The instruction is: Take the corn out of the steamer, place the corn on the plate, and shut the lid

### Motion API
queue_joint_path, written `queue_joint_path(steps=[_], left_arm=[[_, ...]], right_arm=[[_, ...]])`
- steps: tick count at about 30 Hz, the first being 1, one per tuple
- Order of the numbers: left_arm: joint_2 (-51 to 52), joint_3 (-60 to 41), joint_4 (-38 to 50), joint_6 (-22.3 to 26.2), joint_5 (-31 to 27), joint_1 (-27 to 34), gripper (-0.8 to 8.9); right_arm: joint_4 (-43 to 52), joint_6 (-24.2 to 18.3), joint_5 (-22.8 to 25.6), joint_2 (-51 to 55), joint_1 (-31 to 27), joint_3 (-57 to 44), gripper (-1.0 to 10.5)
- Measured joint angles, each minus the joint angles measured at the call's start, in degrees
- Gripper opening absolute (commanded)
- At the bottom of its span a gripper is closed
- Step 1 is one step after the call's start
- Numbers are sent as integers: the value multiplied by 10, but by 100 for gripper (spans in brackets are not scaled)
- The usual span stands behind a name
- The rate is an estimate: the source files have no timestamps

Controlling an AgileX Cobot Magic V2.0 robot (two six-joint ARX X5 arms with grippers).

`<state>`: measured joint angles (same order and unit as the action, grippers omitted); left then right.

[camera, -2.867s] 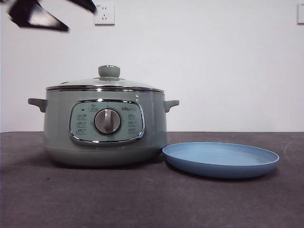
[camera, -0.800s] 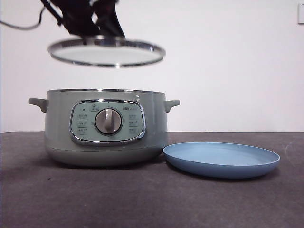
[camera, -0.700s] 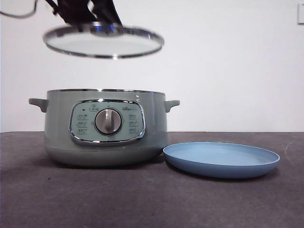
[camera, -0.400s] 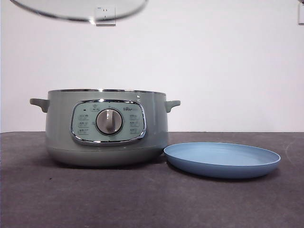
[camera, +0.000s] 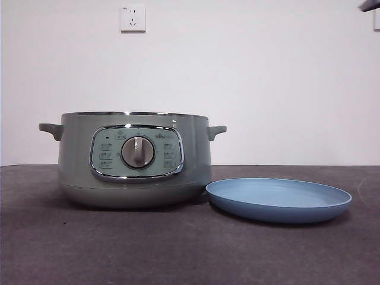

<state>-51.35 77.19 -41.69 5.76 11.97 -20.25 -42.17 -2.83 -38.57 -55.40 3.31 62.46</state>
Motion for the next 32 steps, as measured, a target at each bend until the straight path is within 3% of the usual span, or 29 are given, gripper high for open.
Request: queue_joint_path(steps=[7,17,32], left_arm=[[69,-29,-24,-3,-14,0,-6],[188,-127,-90,-23,-48,0,-6],[297,-129,-187,-39,-71,0,-7]], right_arm=[[81,24,5,-39,45,0,720],[171,55,111,-118,169,29,720],[162,58,257,-407,320,310,720]])
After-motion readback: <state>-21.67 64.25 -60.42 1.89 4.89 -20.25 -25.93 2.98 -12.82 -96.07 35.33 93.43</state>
